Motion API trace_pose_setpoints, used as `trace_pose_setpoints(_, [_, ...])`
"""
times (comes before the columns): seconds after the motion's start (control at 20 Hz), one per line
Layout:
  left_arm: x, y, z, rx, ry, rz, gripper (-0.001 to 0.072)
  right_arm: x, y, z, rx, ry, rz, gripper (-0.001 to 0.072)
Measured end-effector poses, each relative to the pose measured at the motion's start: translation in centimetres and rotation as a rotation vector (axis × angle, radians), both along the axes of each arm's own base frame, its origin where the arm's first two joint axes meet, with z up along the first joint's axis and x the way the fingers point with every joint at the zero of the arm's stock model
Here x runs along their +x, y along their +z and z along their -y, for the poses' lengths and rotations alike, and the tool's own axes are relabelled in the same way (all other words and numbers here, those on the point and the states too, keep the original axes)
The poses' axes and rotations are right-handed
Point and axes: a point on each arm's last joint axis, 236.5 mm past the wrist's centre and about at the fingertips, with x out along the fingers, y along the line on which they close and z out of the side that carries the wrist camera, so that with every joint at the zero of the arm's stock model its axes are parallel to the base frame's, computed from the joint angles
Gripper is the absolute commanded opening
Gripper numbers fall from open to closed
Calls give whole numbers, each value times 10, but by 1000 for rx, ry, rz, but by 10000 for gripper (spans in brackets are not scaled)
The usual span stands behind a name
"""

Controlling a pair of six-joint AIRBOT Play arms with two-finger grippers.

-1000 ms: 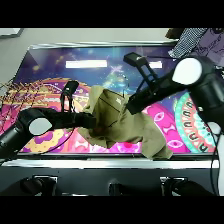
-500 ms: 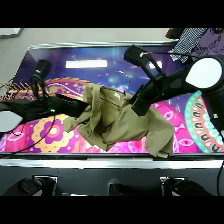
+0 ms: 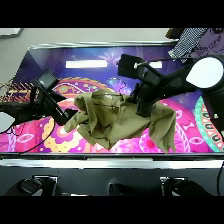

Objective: Fold the clothes and pants, and hang the long-sleeved shirts on hangers.

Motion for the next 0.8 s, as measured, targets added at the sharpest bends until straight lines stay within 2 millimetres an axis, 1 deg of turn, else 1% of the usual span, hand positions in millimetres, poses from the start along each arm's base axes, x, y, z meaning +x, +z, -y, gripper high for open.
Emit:
trace_pose_setpoints(0.25, [11,0,6,-9,-69,69,718,-8,2,-6,16,52,-3,23])
trace_pose_setpoints(0.4, [14,-2,16,-49,-104,66,708,-11,3,-10,29,67,-11,23])
trace_pose_setpoints(0.45, [15,-5,20,-61,-113,57,616,-13,3,-10,31,71,-16,23])
trace_pose_setpoints(0.5, [16,-6,23,-77,-119,49,428,-14,3,-11,32,76,-18,23])
trace_pose_setpoints(0.55, [17,-8,26,-86,-125,45,169,-15,3,-10,30,79,-22,24])
trace_pose_setpoints(0.6, [17,-9,28,-91,-132,41,18,-16,3,-11,31,81,-25,24])
trace_pose_setpoints(0.65, [14,-14,28,-65,-163,38,21,-12,5,-11,40,66,-13,24])
trace_pose_setpoints(0.8, [16,-10,31,-79,-168,54,20,-15,4,-11,37,70,-25,24])
